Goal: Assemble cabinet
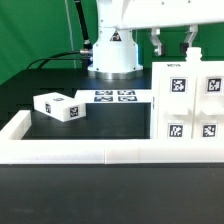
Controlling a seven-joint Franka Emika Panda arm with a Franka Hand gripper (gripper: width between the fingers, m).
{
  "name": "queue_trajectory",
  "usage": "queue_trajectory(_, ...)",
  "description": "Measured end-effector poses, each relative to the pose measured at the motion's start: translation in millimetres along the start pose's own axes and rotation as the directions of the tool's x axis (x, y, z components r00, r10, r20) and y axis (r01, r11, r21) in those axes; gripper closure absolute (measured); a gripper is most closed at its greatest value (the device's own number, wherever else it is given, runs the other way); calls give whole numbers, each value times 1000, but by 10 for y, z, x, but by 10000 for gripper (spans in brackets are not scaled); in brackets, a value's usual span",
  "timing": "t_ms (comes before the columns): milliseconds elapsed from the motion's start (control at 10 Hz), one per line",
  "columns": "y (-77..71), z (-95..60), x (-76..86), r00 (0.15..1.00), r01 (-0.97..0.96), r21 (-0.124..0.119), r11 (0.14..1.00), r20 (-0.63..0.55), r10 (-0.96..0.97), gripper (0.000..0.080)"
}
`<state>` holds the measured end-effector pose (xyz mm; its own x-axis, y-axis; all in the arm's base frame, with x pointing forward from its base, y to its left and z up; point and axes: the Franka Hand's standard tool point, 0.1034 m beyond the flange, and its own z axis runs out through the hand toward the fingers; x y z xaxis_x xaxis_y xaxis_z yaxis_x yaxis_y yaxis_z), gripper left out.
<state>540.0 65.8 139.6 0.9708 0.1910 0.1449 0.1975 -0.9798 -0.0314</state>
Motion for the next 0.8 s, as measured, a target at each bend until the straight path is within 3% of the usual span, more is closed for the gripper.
queue_trajectory(100, 0, 0, 0, 1000, 0, 0, 1000, 0, 0, 401)
queue_trajectory(200, 0, 1, -1, 1000, 0, 0, 1000, 0, 0, 218)
queue_trajectory(300, 4, 9, -14, 1000, 4, 0, 1000, 2, -4, 87)
queue_trajectory(400, 50, 52, -127, 998, 62, -4, 998, 3, -62, 87)
queue_trajectory(500, 136, 85, -286, 996, 86, -5, 996, 13, -86, 14)
queue_trajectory(800, 709, 213, -773, 978, 204, -2, 979, 53, -204, 1)
